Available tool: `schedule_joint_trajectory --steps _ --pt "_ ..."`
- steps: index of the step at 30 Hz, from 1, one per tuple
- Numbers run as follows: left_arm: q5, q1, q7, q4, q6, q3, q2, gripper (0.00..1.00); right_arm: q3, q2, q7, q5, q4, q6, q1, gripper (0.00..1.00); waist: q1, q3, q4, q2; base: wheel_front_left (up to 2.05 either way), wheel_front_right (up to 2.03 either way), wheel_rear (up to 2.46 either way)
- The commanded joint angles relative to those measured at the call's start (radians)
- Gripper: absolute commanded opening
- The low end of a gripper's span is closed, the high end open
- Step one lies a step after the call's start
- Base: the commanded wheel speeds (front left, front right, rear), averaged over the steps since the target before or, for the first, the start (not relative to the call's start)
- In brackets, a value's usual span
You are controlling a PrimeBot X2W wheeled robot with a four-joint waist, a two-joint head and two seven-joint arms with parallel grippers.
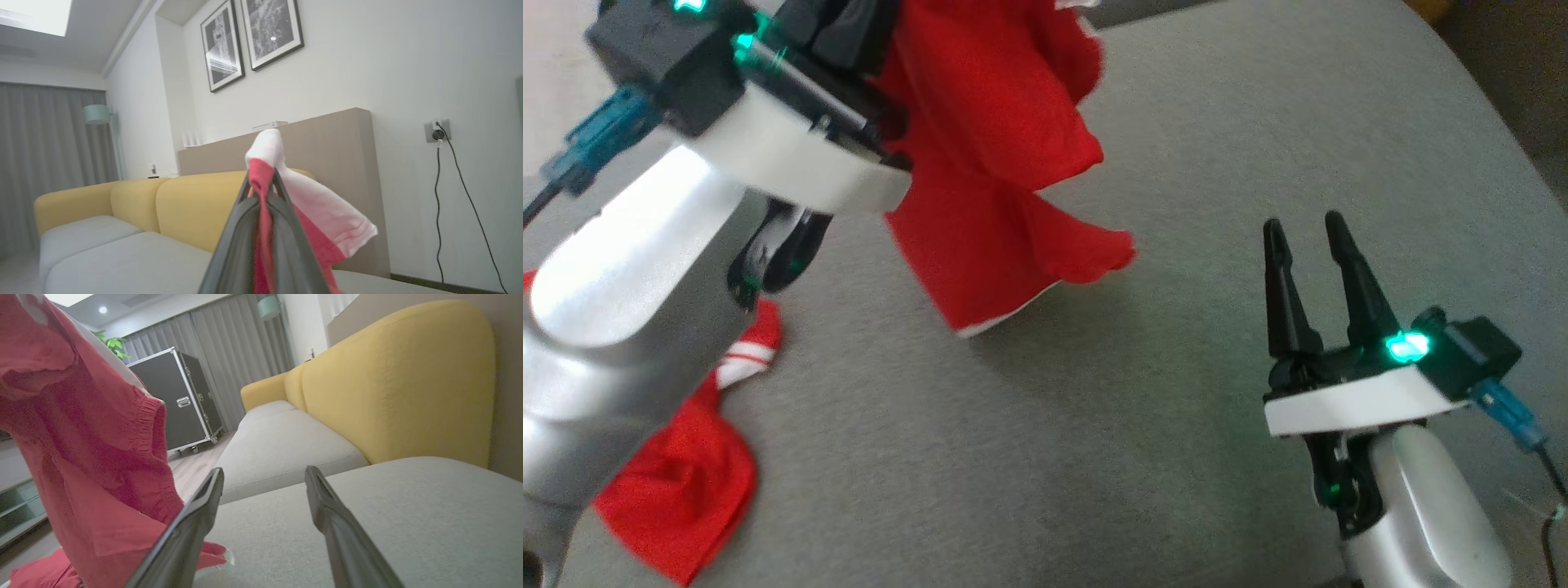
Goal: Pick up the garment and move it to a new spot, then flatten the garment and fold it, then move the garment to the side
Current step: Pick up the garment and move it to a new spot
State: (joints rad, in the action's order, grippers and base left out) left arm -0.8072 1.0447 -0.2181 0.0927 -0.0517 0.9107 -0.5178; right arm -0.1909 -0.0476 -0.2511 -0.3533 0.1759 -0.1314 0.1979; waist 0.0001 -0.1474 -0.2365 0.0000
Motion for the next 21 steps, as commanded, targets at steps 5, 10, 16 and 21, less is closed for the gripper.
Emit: schedule_joint_trajectory --steps 5,10,16,21 --pt "0.047 0.136 0.024 0.076 0.018 -0.012 0.021 0.0 -0.044 -0.003 -0.011 -0.034 -0.066 0.001 0.067 1.0 -0.0001 -0.092 -0.119 0.0 0.0 0.0 0.0" --pt "0.058 0.201 0.027 0.25 0.061 0.023 0.112 1.0 -0.057 -0.003 -0.011 -0.062 -0.093 0.001 0.084 1.0 -0.0001 -0.151 -0.166 0.0 0.0 0.0 0.0" --pt "0.065 0.209 -0.015 0.408 0.11 0.038 0.172 1.0 -0.041 -0.003 -0.011 -0.06 -0.101 0.001 0.081 1.0 -0.0001 -0.171 -0.143 0.0 0.0 0.0 0.0" --pt "0.061 0.152 -0.039 0.455 0.132 0.008 0.166 1.0 -0.008 -0.003 -0.011 -0.028 -0.089 0.001 0.076 1.0 -0.0001 -0.145 -0.062 0.0 0.0 0.0 0.0"
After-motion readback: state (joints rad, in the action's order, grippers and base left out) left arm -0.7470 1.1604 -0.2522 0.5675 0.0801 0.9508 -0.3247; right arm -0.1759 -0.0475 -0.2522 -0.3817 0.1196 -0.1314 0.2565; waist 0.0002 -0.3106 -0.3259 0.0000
